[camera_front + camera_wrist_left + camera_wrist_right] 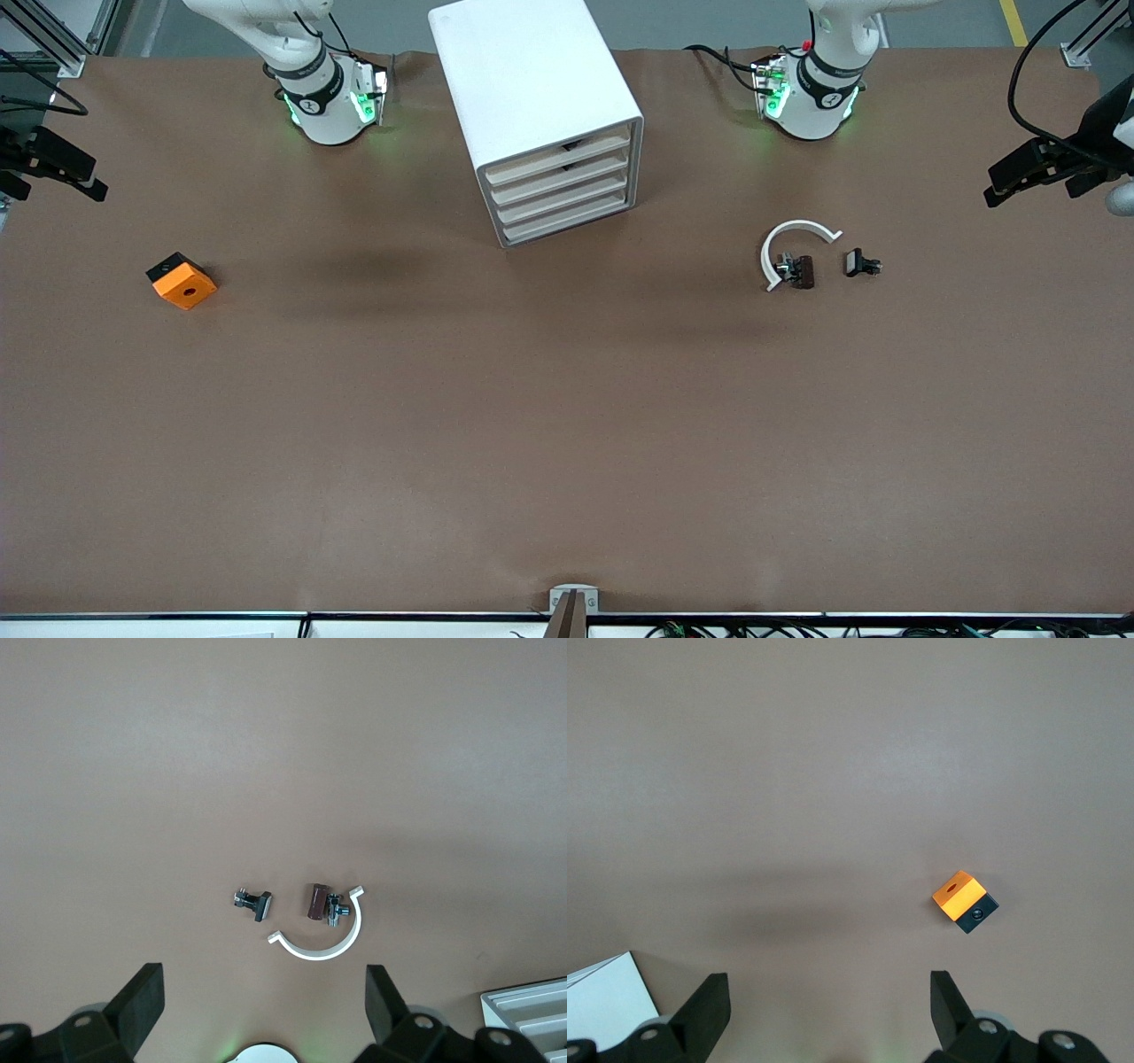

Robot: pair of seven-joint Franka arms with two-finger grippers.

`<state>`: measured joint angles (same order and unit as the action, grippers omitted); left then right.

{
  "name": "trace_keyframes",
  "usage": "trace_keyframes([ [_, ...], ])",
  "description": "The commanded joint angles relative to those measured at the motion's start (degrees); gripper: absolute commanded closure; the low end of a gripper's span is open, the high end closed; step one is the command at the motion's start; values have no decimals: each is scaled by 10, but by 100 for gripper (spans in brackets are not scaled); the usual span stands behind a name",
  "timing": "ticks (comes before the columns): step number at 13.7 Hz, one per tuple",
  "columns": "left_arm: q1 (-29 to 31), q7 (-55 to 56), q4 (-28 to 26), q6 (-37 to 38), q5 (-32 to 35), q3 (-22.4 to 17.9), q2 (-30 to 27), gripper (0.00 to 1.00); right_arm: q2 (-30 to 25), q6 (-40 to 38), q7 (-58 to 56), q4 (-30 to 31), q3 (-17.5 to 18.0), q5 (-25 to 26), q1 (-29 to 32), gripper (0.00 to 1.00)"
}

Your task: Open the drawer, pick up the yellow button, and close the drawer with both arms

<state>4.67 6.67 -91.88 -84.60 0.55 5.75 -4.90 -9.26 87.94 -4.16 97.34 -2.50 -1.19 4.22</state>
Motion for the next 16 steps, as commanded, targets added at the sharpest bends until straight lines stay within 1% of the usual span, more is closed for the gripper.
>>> trace_keyframes([
  [1,3,-6,13,12,0,1,4,0,-16,7,0,14,0,7,-4,0],
  [4,3,-5,19,12,0,1,5,0,-16,7,0,14,5,7,-4,0],
  [5,3,-4,22,12,0,1,13,0,-16,7,0,14,5,7,-4,0],
  [9,1,-6,60,11,6,1,67,0,-16,7,0,14,5,7,-3,0],
  [11,-4,-8,61,8,35,5,92,0,-16,7,0,14,5,7,-3,0],
  [13,-10,4,61,6,35,8,121,0,-15,6,0,13,5,7,-3,0],
  [16,-18,23,61,-15,27,14,146,0,-14,1,0,7,4,7,-3,0],
])
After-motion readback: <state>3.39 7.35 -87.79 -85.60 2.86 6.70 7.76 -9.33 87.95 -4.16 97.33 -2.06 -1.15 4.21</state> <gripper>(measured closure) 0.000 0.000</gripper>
